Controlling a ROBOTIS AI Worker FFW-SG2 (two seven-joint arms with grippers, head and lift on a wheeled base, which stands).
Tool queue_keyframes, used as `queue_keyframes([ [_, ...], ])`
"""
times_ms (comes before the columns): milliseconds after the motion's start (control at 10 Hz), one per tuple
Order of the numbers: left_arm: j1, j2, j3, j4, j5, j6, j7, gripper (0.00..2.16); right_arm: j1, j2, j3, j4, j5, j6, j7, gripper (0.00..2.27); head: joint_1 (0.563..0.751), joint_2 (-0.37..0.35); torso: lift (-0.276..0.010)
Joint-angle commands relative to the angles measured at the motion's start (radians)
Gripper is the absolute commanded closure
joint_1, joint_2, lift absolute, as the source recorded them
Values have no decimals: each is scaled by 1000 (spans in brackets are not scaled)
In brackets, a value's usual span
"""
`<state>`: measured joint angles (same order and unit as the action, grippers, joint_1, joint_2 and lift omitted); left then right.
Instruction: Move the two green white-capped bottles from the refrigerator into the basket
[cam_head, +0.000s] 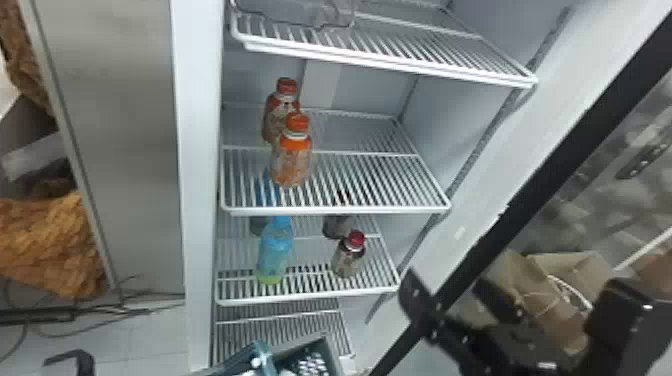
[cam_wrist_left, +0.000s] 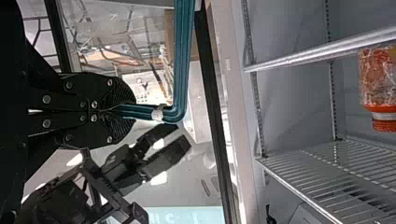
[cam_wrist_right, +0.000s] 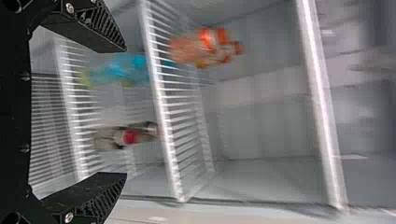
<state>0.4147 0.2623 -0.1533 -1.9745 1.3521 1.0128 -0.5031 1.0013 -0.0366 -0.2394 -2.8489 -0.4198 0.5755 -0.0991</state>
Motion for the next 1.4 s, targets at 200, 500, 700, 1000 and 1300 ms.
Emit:
queue_keyframes([
  [200, 0, 0, 0, 0, 0, -4, 0, 1213, -44, 1, 6, 222, 37, -470, 39, 93, 695, -350, -4],
  [500, 0, -2, 0, 0, 2, -7, 0, 1213, -66, 4, 10, 322, 77, -615, 50, 94, 695, -350, -4],
  [700, 0, -2, 0, 0, 2, -7, 0, 1213, -101, 4, -20, 401, 113, -666, 111, 94, 695, -350, -4],
  [1000, 2, -2, 2, 0, 0, -7, 1, 1213, -128, 4, -32, 430, 179, -630, 151, 94, 695, -350, -4],
  [1300, 5, -3, 4, 0, -4, -4, 1, 1213, -157, 4, -40, 418, 228, -502, 193, 94, 695, -350, -4],
])
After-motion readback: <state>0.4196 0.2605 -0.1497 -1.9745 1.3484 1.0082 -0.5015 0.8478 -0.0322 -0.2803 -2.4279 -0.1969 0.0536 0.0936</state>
